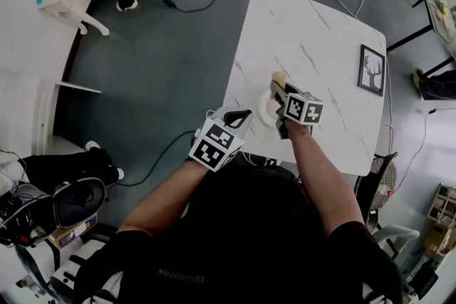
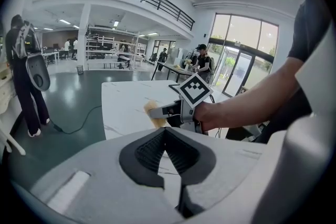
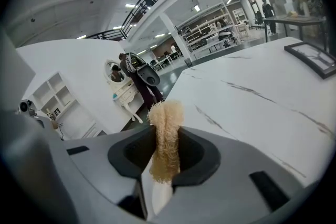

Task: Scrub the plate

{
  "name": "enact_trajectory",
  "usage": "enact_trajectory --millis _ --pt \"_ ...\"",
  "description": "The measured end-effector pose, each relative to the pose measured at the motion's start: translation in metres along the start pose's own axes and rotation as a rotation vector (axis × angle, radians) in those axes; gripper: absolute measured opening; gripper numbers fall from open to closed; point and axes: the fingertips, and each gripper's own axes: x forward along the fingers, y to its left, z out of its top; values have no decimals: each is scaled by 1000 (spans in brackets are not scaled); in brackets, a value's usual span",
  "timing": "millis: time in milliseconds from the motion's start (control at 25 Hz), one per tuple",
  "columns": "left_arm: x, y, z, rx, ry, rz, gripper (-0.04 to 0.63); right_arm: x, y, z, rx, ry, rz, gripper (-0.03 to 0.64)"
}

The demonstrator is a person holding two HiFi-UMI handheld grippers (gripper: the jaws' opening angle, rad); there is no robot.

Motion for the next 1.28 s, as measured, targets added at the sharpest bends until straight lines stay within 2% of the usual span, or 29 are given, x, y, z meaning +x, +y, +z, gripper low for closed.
enact_trajectory --millis 160,360,1280 --pt "1 -10 0 2 1 -2 0 -10 -8 -4 2 1 -9 107" --pt "0 12 1 2 11 -21 0 8 -8 2 -1 6 -40 107" --pt "9 -9 5 13 16 -52 -2 -35 -66 -4 34 -14 -146 107"
